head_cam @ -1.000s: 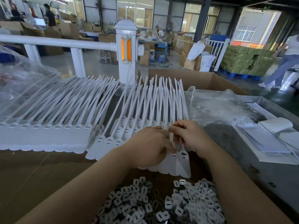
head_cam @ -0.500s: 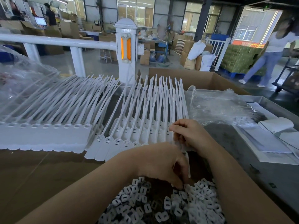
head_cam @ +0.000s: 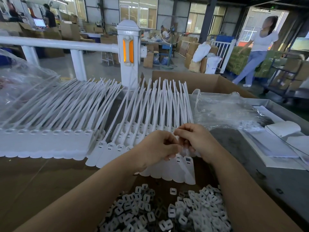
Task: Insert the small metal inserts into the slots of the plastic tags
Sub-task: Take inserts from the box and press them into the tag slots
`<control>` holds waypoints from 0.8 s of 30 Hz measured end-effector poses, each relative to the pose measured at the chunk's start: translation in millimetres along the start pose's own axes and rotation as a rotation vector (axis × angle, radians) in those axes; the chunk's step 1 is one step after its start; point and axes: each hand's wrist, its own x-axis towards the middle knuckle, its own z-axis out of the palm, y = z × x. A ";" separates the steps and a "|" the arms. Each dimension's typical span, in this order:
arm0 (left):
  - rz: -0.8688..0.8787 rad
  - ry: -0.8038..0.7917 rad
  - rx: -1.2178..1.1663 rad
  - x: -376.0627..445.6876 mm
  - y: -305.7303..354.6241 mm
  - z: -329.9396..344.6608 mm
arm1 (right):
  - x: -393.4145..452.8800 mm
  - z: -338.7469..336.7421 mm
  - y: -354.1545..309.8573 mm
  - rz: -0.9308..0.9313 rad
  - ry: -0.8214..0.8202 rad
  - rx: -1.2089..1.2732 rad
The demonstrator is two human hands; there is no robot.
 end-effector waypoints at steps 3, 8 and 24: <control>0.005 0.064 0.003 3.0 -2.6 5.4 | -0.3 -0.1 -0.3 0.012 -0.003 0.018; 0.032 0.129 0.066 3.0 -3.0 12.8 | -2.6 -0.3 -3.0 0.011 0.017 -0.005; 0.039 0.222 0.437 9.5 -0.3 42.3 | -2.4 2.9 -3.9 0.041 0.031 0.020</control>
